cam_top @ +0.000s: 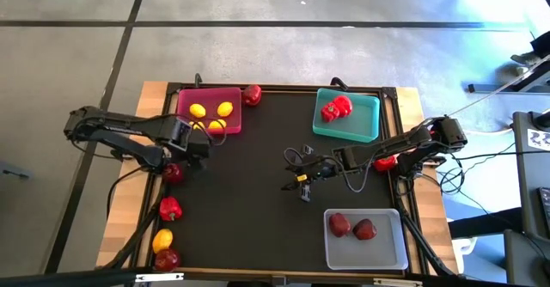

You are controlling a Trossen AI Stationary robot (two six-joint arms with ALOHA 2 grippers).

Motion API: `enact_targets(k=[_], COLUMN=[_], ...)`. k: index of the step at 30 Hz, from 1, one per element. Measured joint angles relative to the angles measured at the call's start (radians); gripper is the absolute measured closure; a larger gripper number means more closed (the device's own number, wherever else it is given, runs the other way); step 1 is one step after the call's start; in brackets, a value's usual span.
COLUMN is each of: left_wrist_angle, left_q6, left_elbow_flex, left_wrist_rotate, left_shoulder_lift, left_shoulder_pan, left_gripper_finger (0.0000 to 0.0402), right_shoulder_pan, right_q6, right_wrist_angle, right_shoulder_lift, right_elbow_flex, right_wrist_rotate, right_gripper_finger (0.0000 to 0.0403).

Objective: Sort produce into baskets
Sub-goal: Put the apple into the transparent bin

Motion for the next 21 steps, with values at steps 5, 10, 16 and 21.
enact_targets(k=[5,10,16,21], left_wrist_angle=[0.002,0.007,0.006,0.007], left_q6=[-0.005,0.040,0.084,0.102], left_elbow_flex=[-0.038,-0.072,-0.107,-0.111], left_wrist_rotate=[0.049,0.051,0.051,0.069], left_shoulder_lift=[0.004,0.007,0.008,0.008], left_shoulder_pan=[-0.033,-0.054,-0.068,-0.068], left_gripper_finger=[0.0101,0.0101,0.0101,0.0101], right_shoulder_pan=[0.000,0.000,0.000,0.000], right_q6=[-0.002,-0.004,-0.012,-0.012], right_wrist_angle=[0.002,0.003,0.009,0.009], right_shoulder_lift=[0.000,0.000,0.000,0.000], right_elbow_flex=[0.000,0.000,0.000,0.000], right_wrist_rotate=[0.000,0.000,0.001,0.001], right_gripper_finger=[0.0164,0.0164,0.0164,0.0164])
